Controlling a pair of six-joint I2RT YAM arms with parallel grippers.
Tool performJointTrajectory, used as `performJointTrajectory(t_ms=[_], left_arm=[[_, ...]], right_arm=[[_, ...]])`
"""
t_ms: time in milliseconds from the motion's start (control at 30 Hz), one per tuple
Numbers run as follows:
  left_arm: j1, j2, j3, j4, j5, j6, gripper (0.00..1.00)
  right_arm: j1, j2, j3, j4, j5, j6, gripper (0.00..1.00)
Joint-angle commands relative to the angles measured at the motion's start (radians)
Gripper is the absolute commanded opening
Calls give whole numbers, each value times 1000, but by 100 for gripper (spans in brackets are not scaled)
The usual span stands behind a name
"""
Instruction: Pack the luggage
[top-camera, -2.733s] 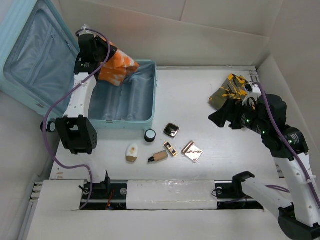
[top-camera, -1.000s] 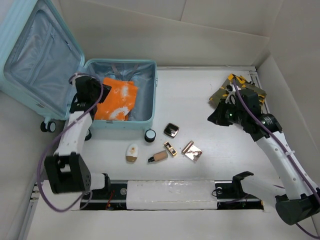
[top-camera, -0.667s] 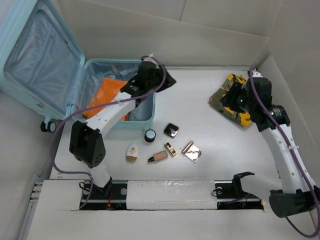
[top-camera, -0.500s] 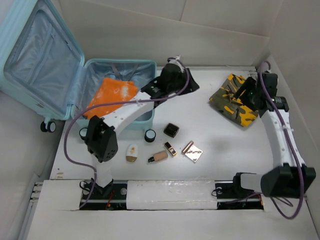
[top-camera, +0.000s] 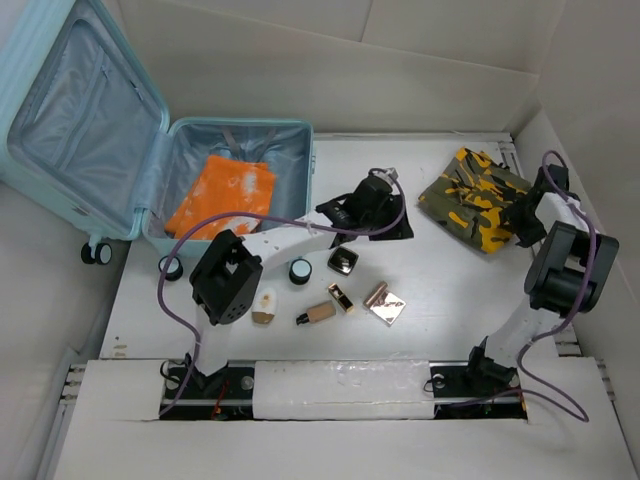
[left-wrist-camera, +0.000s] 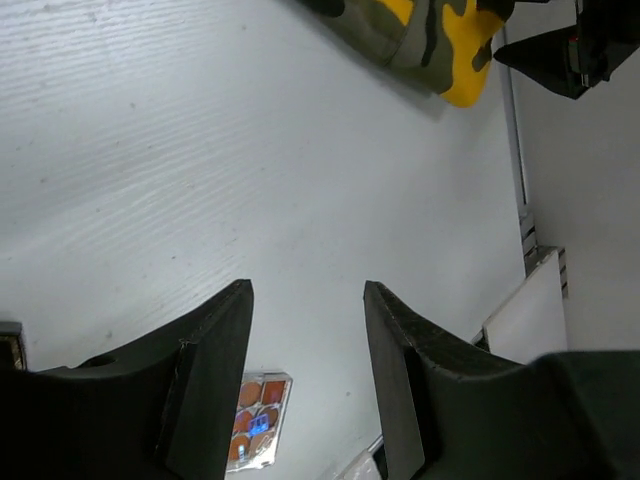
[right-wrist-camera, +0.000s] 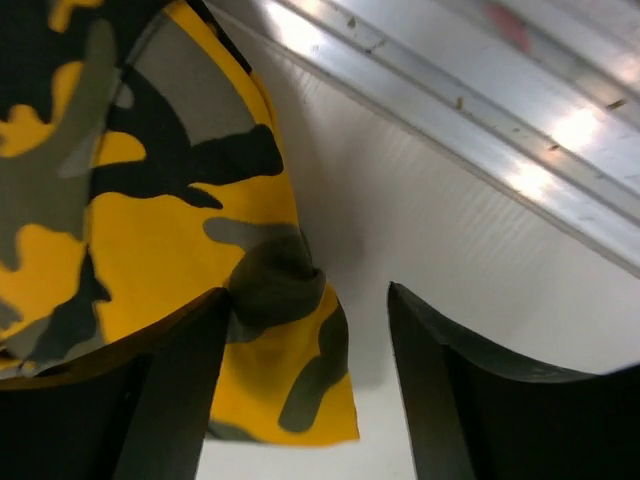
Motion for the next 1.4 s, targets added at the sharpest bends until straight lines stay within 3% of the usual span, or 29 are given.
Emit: performJointTrajectory(t_ms=[0, 67, 133, 233, 433, 600, 667, 700, 833, 1200, 1367], left_arm=[[4, -111, -53, 69, 4, 6, 45], [16, -121, -67, 69, 4, -3, 45], [32, -121, -76, 80, 4, -12, 45], [63, -108, -76, 80, 4, -35, 46], [93, -41, -50, 69, 4, -70, 60], [102, 28, 19, 31, -17, -80, 61], [102, 77, 43, 19, -28, -80, 61], [102, 95, 75, 8, -28, -89, 61], [121, 183, 135, -1, -28, -121, 61], [121, 385, 316, -11, -39, -306, 61], [110, 511, 460, -90, -82, -339, 62]], right_arm=[[9, 21, -1, 54, -82, -38, 68], [40, 30, -24, 78, -101, -39, 59], [75, 41, -33, 78, -112, -48, 37], [158, 30, -71, 92, -132, -48, 24], [328, -40, -154, 121, -203, -39, 18], [394, -103, -222, 135, -244, -20, 18], [410, -132, -246, 135, -244, -11, 22], [420, -148, -259, 135, -244, -11, 34], [421, -262, -259, 77, -253, -22, 68], [399, -621, -237, -63, -303, -49, 71], [468, -757, -237, -81, -339, -25, 74]])
